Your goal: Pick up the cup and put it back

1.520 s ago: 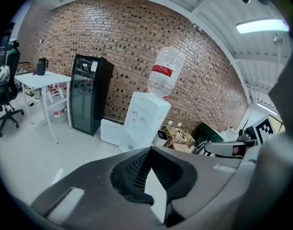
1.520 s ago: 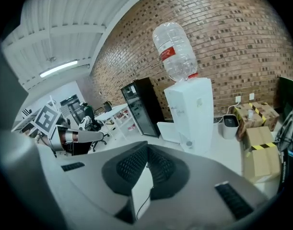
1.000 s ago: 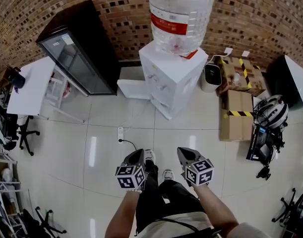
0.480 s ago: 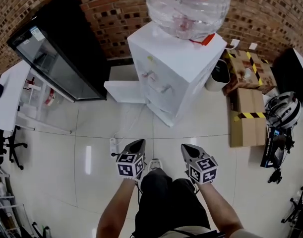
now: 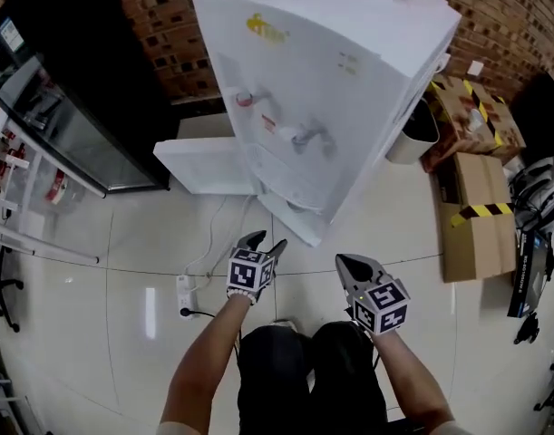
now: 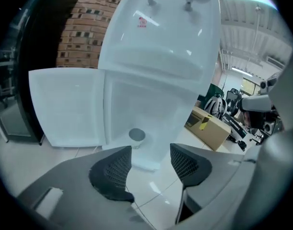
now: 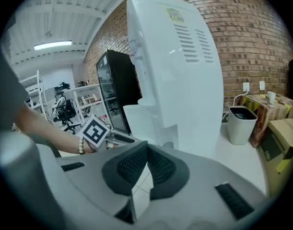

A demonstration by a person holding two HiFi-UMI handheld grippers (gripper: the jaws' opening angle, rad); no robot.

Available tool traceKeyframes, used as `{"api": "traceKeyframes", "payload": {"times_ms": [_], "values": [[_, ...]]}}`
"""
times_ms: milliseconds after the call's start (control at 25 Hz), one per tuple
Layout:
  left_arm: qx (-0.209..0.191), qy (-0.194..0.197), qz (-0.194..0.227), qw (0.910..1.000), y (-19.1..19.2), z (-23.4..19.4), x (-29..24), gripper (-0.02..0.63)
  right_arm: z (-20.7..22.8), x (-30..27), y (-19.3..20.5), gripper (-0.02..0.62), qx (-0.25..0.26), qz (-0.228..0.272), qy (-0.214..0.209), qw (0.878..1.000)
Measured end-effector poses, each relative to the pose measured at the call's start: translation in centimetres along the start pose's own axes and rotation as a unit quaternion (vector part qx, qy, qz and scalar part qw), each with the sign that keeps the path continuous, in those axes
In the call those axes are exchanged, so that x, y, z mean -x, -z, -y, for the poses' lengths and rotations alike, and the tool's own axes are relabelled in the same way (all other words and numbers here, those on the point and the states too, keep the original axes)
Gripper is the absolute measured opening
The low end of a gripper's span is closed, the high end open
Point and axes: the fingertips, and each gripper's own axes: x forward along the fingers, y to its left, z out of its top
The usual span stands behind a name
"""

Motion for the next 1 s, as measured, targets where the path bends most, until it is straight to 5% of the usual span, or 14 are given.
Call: {"api": "traceKeyframes", "payload": {"times_ms": [160,480,1000], "values": [[-0.015,0.004,0.012,0.9998,0.4,-1.8,-5.7,0.363,1.4,-2.4,1.5,0.011,0.003,0.013,0.010,1.000],[-0.031,-0.023,0.021,0.9990,0.9,-4.2,-15.5,0.461,2.9,-3.5,2.7,0.011,0.016,0.032,0.027,0.999],[-0.016,-0.046,0.060,0.9970,0.9,-5.3,-21.2,0.446,5.9,-2.4,4.1,0.009,0.000,0.051,0.062,0.997]]}}
